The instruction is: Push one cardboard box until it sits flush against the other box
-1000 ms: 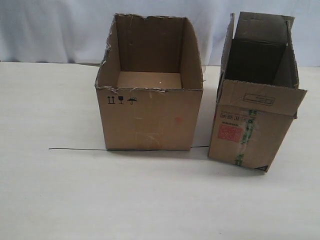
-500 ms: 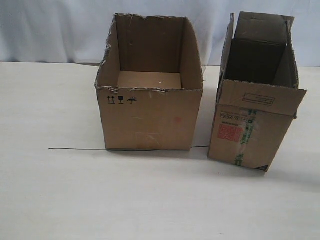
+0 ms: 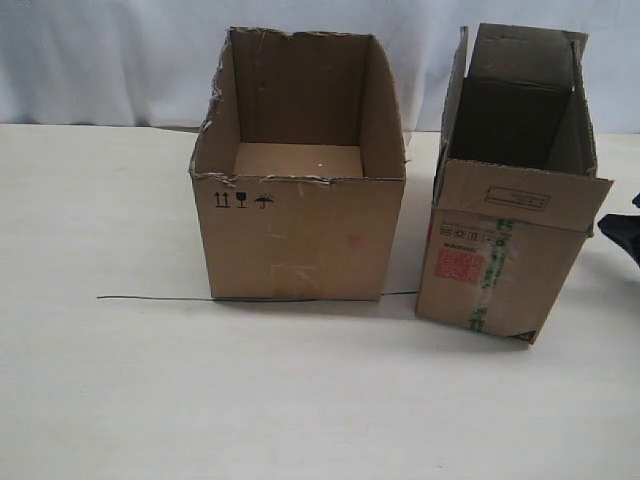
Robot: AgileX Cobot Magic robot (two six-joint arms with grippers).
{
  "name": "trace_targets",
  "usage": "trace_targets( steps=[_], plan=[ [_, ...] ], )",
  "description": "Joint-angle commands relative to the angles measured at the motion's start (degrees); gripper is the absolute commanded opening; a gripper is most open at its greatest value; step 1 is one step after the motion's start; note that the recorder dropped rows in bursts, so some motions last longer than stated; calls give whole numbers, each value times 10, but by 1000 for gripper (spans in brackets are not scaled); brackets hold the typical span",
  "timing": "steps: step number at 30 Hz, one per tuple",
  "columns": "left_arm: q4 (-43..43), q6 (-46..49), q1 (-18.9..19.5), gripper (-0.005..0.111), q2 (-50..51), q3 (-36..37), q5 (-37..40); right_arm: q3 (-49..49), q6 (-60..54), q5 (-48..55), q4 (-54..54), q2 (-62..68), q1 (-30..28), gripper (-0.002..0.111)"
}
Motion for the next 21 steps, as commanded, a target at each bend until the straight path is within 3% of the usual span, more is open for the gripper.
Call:
trace_targets(
  steps=[1, 7, 13, 21],
  plan=[
    [0, -3, -4, 0, -2, -3, -8, -52, 52, -102, -36, 69, -4, 5],
    [0, -3, -4, 0, -2, -3, -8, -101, 73, -125, -57, 115, 4, 5],
    [0, -3, -4, 0, -2, -3, -8, -143, 86, -124, -64, 130, 50, 5],
    [1, -3, -4, 0, -2, -3, -8, -198, 114, -59, -53, 130, 104, 5]
  ],
)
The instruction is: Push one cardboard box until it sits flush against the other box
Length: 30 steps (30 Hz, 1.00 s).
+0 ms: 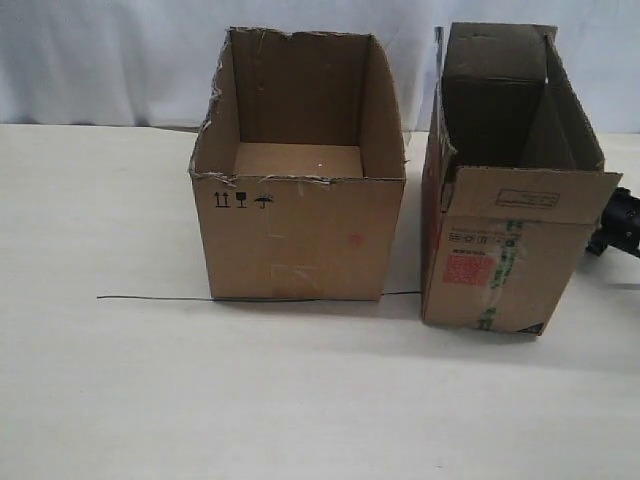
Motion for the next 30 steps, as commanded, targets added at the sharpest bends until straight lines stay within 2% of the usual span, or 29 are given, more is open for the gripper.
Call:
trace_targets(
  steps=[1, 21, 24, 30],
  plan=[
    [2, -3, -4, 0, -2, -3, -8, -25, 8, 52, 1, 2, 28, 5],
    [2, -3, -4, 0, -2, -3, -8, -42, -39, 99, 179, 13, 107, 5],
    [2, -3, -4, 0, -2, -3, -8, -42, -54, 87, 195, 10, 102, 5],
    [2, -3, -4, 0, -2, -3, -8, -5, -68, 78, 150, -43, 32, 5]
  ],
)
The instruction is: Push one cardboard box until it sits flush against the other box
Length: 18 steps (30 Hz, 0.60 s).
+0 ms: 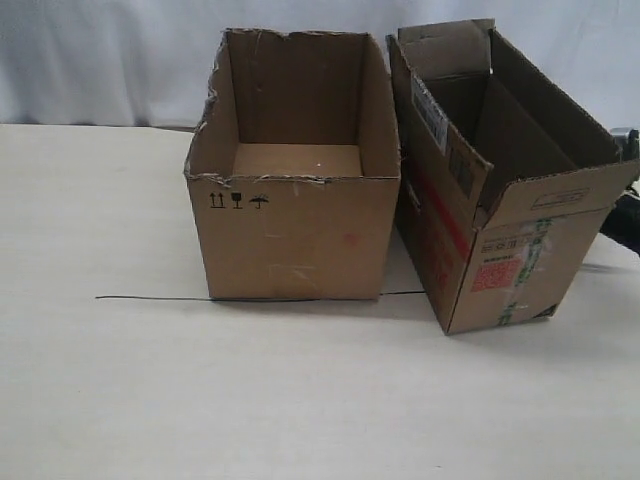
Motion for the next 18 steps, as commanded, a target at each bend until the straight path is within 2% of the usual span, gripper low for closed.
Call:
trace_targets(
  steps=[1, 9, 13, 18],
  plan=[
    [2, -3, -4, 0, -2, -3, -8, 41, -18, -10, -42, -61, -69, 5],
    [2, -3, -4, 0, -2, -3, -8, 198, -76, -10, -112, -197, -175, 5],
    [2, -3, -4, 0, -2, -3, -8, 293, -139, 6, -106, -253, -185, 5],
    [2, -3, -4, 0, -2, -3, -8, 335, -145, 4, -133, -265, -181, 5]
  ],
)
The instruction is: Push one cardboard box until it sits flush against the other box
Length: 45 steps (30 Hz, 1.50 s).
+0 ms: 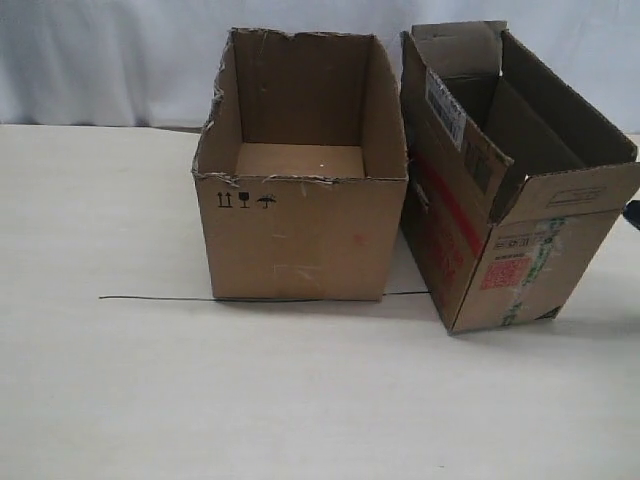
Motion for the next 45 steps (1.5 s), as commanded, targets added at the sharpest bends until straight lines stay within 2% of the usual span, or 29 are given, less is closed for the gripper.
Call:
trace_targets(
  steps=[1, 11, 22, 32, 45],
  plan=[
    [2, -3, -4, 0, -2, -3, -8, 30, -17, -6, -22, -9, 0, 5],
    [2, -3, -4, 0, -2, -3, -8, 50, 33, -83, -95, -9, 2, 5],
    [2, -3, -4, 0, -2, -3, -8, 49, 24, -85, -51, 14, 81, 5],
    [2, -3, -4, 0, -2, -3, -8, 31, 32, -86, -39, 41, 81, 5],
    [2, -3, -4, 0, -2, -3, -8, 0, 56, -137, -45, 103, 81, 5]
  ],
)
